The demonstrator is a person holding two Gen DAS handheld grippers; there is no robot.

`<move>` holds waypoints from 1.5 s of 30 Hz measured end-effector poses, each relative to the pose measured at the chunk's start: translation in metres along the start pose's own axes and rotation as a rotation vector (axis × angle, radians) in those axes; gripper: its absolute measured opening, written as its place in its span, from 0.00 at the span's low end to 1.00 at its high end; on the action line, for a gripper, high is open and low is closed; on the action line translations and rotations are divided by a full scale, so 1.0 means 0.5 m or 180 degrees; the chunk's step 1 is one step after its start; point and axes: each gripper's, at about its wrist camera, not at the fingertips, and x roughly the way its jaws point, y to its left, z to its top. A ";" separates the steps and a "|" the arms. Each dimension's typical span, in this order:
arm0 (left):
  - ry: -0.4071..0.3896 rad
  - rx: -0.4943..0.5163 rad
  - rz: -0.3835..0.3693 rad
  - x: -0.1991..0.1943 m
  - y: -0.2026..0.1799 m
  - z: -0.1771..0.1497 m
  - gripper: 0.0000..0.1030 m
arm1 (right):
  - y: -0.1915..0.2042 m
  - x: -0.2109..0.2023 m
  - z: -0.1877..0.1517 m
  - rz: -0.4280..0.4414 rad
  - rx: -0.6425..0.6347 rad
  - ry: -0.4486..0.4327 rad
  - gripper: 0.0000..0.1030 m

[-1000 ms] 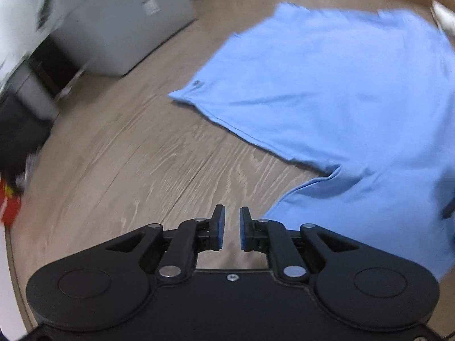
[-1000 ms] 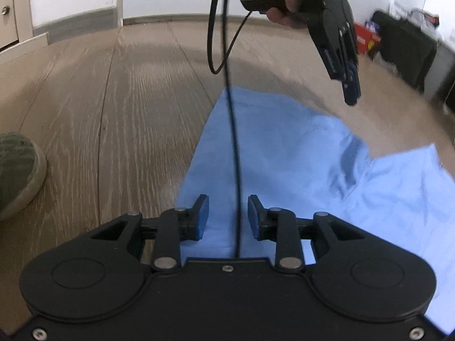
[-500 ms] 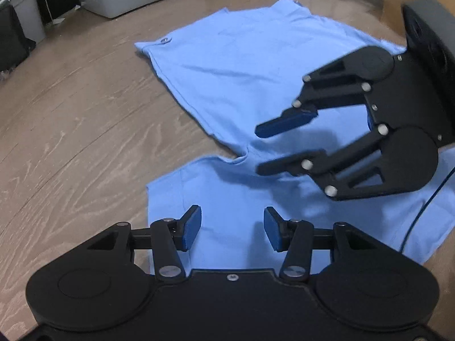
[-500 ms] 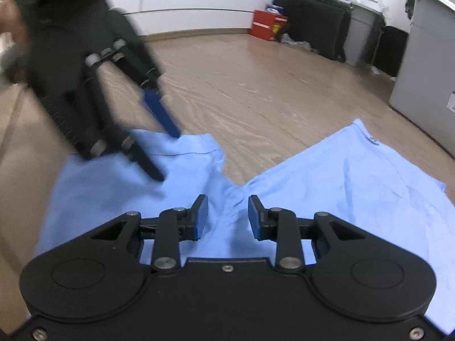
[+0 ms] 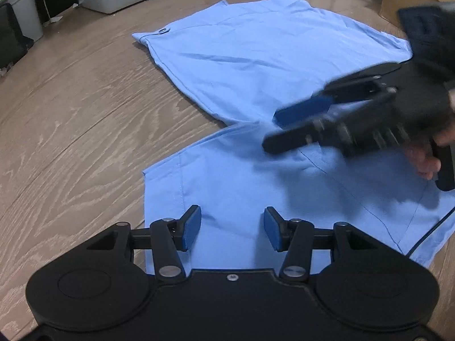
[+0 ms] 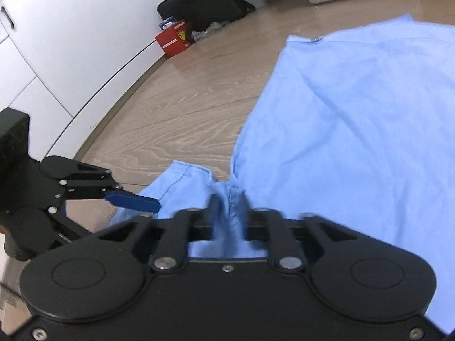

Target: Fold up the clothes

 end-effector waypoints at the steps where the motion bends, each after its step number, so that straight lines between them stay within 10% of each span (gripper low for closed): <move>1: -0.0005 0.0007 0.0000 -0.001 -0.001 0.000 0.48 | 0.026 0.002 -0.002 -0.0122 -0.0240 -0.0028 0.83; 3: -0.0023 0.0039 0.0005 -0.001 -0.002 -0.003 0.49 | 0.068 0.013 -0.003 -0.0332 -0.0645 -0.0063 0.82; 10: -0.0035 0.0021 -0.0015 -0.003 -0.002 -0.004 0.51 | 0.099 0.065 0.004 -0.0618 -0.0875 0.0086 0.10; 20: -0.0024 0.0037 -0.0012 -0.004 -0.005 -0.003 0.53 | -0.132 0.062 -0.031 0.0804 0.1766 0.0016 0.11; 25: 0.0004 0.0060 -0.0021 -0.002 -0.006 0.002 0.54 | -0.143 0.038 -0.016 0.0947 0.1798 -0.0110 0.62; 30: 0.0004 0.0058 -0.0019 -0.004 -0.007 0.000 0.54 | -0.110 -0.006 0.024 0.0680 0.0811 -0.0269 0.48; 33: 0.0005 0.0062 -0.0022 -0.004 -0.007 0.000 0.54 | -0.083 -0.015 0.038 0.1249 0.0390 -0.0142 0.36; 45: 0.0033 0.0055 -0.0059 -0.005 -0.008 0.003 0.58 | -0.228 0.084 0.001 0.1394 0.1788 0.0162 0.21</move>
